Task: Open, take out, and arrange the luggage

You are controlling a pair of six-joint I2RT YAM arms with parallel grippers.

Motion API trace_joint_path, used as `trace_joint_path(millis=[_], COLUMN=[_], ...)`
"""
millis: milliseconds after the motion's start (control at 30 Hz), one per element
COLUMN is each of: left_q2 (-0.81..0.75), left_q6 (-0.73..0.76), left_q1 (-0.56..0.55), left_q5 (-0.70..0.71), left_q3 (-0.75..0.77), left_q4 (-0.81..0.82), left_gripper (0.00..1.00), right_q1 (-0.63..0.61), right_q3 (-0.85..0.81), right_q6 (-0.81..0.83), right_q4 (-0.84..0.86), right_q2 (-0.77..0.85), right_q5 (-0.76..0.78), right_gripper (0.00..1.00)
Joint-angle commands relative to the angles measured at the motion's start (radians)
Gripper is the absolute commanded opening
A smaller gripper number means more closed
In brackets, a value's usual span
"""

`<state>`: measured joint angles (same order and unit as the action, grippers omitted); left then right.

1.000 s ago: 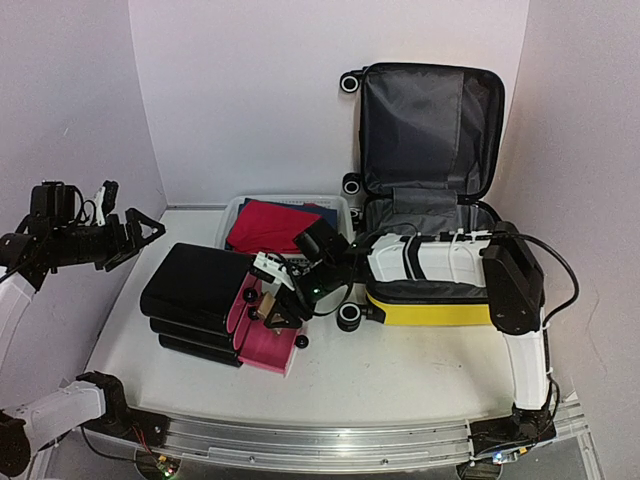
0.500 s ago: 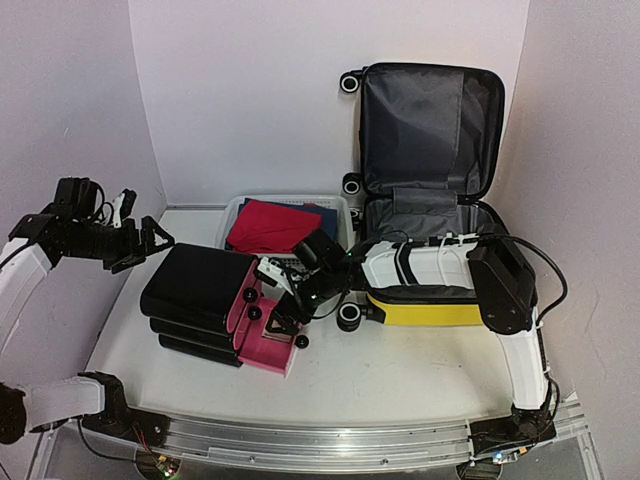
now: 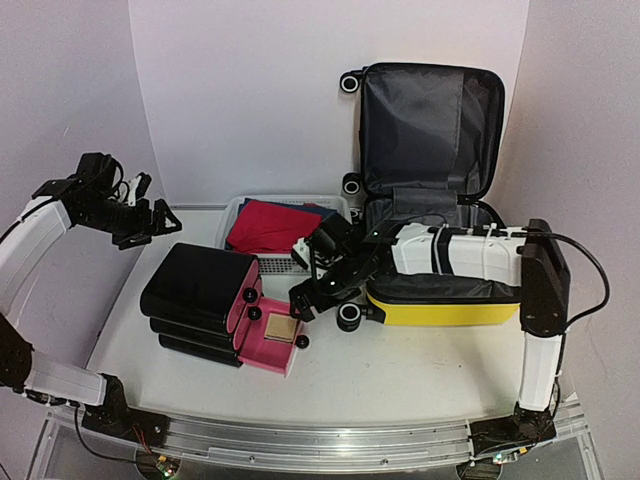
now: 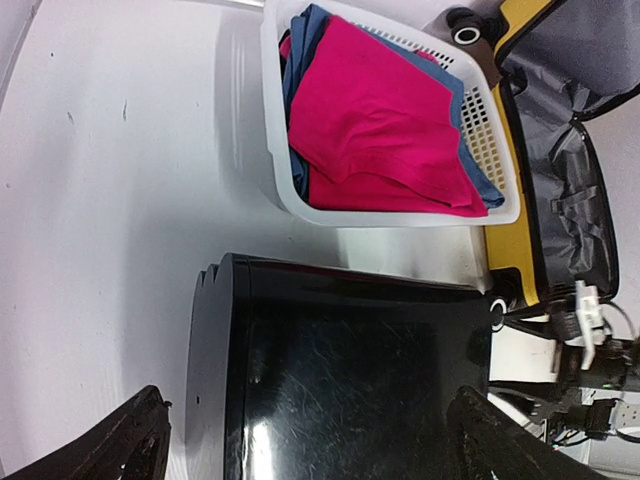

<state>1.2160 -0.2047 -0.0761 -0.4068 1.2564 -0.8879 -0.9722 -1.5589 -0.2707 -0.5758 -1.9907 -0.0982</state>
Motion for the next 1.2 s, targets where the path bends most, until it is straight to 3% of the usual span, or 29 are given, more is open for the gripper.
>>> trace_joint_path(millis=[0,200,500,1167], left_q2=[0.056,0.056,0.086,0.091], left_q6=[0.044,0.049,0.080,0.083], left_q1=[-0.001,-0.002,-0.002,-0.002], left_q5=[-0.014,-0.090,-0.130,-0.197], left_q3=[0.034,-0.061,-0.152,-0.186], left_q4=[0.015,0.108,0.153,0.170], left_gripper=[0.94,0.92,0.91,0.85], right_q1=[-0.007,-0.053,-0.119,-0.173], right_q3=[0.062,0.075,0.038,-0.169], right_q6=[-0.190,-0.257,-0.526,-0.502], right_q4=[-0.176,-0.205,-0.111,0.389], right_q2=[0.075,0.037,-0.065,-0.305], right_q5=[0.110,0.143,0.291,0.287], right_gripper=[0.98,0.98,0.98,0.98])
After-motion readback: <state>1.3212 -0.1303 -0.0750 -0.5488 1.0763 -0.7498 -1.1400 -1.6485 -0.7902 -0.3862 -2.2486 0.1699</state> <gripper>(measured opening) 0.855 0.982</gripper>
